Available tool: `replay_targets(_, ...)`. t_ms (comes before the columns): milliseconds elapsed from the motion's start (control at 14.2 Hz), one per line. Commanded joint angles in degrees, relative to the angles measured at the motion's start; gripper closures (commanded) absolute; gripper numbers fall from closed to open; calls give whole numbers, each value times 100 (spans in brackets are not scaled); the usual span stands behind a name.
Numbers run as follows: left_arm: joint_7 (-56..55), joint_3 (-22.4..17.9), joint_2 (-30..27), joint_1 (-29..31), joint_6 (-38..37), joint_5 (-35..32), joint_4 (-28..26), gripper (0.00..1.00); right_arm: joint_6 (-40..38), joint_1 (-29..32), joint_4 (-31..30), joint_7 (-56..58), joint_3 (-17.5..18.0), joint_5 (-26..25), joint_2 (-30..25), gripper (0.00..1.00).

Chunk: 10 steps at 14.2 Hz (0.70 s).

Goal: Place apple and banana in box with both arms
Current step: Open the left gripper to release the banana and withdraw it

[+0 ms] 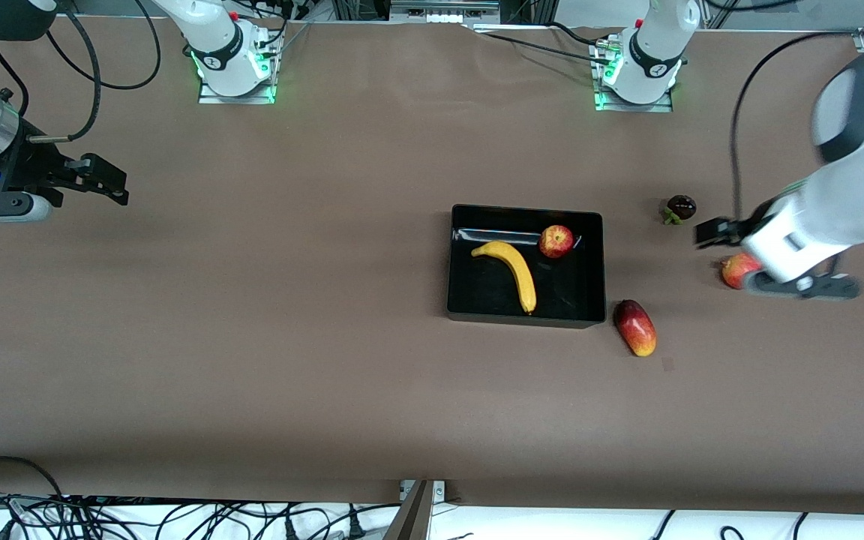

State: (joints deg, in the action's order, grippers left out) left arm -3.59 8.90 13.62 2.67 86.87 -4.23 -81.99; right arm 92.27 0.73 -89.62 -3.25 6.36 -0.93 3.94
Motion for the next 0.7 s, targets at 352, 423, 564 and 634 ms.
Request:
replay_targets(352, 78, -723, -1477, -460, 788, 414, -1610, 0, -7, 85, 50, 26, 67, 110, -7, 0)
replay_targets(423, 87, -723, -1477, -443, 788, 414, -1610, 0, -7, 85, 50, 26, 67, 110, -7, 0)
replay_targets(564, 87, -723, -1477, -416, 753, 414, -1601, 0, -7, 85, 50, 35, 67, 119, -7, 0)
replay_targets(634, 87, -732, -1477, -416, 683, 406, -1584, 0, -16, 85, 50, 35, 67, 119, -7, 0)
